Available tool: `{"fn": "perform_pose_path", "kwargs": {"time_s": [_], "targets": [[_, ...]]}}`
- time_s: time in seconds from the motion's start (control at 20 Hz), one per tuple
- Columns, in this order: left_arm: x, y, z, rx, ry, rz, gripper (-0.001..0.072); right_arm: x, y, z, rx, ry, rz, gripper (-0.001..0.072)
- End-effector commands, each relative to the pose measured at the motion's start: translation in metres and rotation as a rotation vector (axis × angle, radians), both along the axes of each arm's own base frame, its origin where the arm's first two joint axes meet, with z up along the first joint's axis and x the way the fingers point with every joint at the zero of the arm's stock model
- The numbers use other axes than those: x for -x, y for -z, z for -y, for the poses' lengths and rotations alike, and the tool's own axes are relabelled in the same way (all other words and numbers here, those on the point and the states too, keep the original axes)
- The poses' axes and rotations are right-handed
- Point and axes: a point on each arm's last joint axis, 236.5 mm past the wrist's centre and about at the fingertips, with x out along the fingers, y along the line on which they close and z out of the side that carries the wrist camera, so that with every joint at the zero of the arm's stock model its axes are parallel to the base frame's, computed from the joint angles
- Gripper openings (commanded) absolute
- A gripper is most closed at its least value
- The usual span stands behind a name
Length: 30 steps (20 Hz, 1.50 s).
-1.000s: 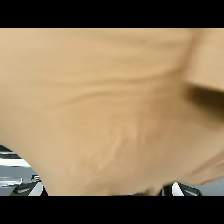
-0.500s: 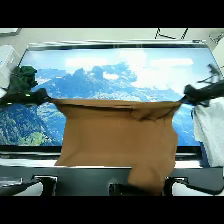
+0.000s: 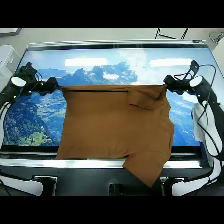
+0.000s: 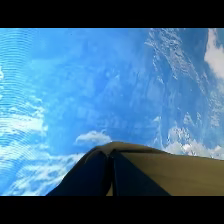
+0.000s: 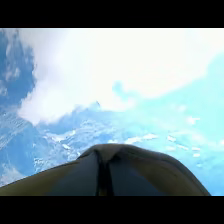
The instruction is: Fold the clothes and pants, and hang the long-sleeved shirts on hangers.
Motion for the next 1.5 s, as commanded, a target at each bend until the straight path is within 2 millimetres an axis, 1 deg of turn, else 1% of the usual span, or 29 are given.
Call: {"fn": "perform_pose_path", "kwargs": {"time_s": [0.0, 0.15, 0.2, 0.3, 0.35, 0.4, 0.45, 0.5, 0.55, 0.6, 0.65, 0.7, 0.8, 0.85, 0.95, 1.0, 1.15, 1.3, 1.35, 1.45], "targets": [[-0.018, 0.02, 0.002, 0.002, -0.013, 0.002, 0.0025, -0.015, 0.012, 0.006, -0.009, 0.057, 0.037, 0.0039], [-0.02, 0.016, -0.003, 0.002, -0.026, 0.013, 0.0025, -0.024, -0.01, 0.013, 0.004, 0.048, 0.068, 0.0039], [-0.016, 0.017, 0.0, 0.007, -0.014, -0.003, 0.0025, -0.021, -0.011, 0.01, -0.005, 0.032, 0.05, 0.0039], [-0.002, 0.022, 0.008, 0.027, 0.027, -0.059, 0.0025, 0.0, 0.001, -0.006, -0.041, -0.034, -0.055, 0.004], [0.008, 0.019, 0.01, 0.036, 0.057, -0.087, 0.0025, 0.015, 0.002, -0.013, -0.06, -0.079, -0.117, 0.004], [0.019, 0.012, 0.01, 0.035, 0.101, -0.103, 0.0025, 0.032, -0.002, -0.016, -0.072, -0.118, -0.175, 0.004], [0.035, 0.001, 0.009, 0.032, 0.162, -0.122, 0.0025, 0.055, -0.009, -0.016, -0.075, -0.162, -0.241, 0.004], [0.054, -0.006, 0.007, 0.029, 0.22, -0.157, 0.0025, 0.08, -0.018, -0.013, -0.067, -0.2, -0.309, 0.004], [0.08, -0.009, 0.002, 0.017, 0.271, -0.231, 0.0025, 0.105, -0.022, -0.009, -0.039, -0.238, -0.385, 0.004], [0.106, -0.005, -0.002, -0.005, 0.323, -0.32, 0.0025, 0.135, -0.021, -0.001, 0.01, -0.271, -0.485, 0.004], [0.132, 0.004, -0.005, -0.021, 0.374, -0.42, 0.0025, 0.159, -0.017, 0.002, 0.029, -0.284, -0.581, 0.004], [0.154, 0.015, -0.003, -0.015, 0.41, -0.503, 0.0025, 0.182, -0.008, 0.001, 0.021, -0.291, -0.671, 0.004], [0.184, 0.039, 0.01, 0.027, 0.441, -0.601, 0.0025, 0.209, 0.019, -0.014, -0.022, -0.31, -0.772, 0.004], [0.197, 0.048, 0.015, 0.036, 0.473, -0.628, 0.0026, 0.218, 0.029, -0.018, -0.03, -0.316, -0.798, 0.004], [0.21, 0.058, 0.018, 0.051, 0.487, -0.663, 0.0025, 0.225, 0.04, -0.019, -0.028, -0.313, -0.818, 0.004], [0.21, 0.058, 0.018, 0.05, 0.492, -0.662, 0.0025, 0.224, 0.042, -0.017, -0.021, -0.307, -0.816, 0.004], [0.21, 0.059, 0.016, 0.053, 0.486, -0.665, 0.0025, 0.219, 0.043, -0.014, -0.009, -0.287, -0.801, 0.0041], [0.21, 0.065, 0.014, 0.045, 0.484, -0.674, 0.0025, 0.215, 0.047, -0.002, 0.032, -0.239, -0.799, 0.0041], [0.208, 0.068, 0.014, 0.045, 0.478, -0.672, 0.0025, 0.214, 0.048, -0.002, 0.033, -0.236, -0.794, 0.0041], [0.202, 0.069, 0.018, 0.063, 0.465, -0.653, 0.0034, 0.212, 0.048, -0.009, 0.004, -0.24, -0.787, 0.0046]]}}
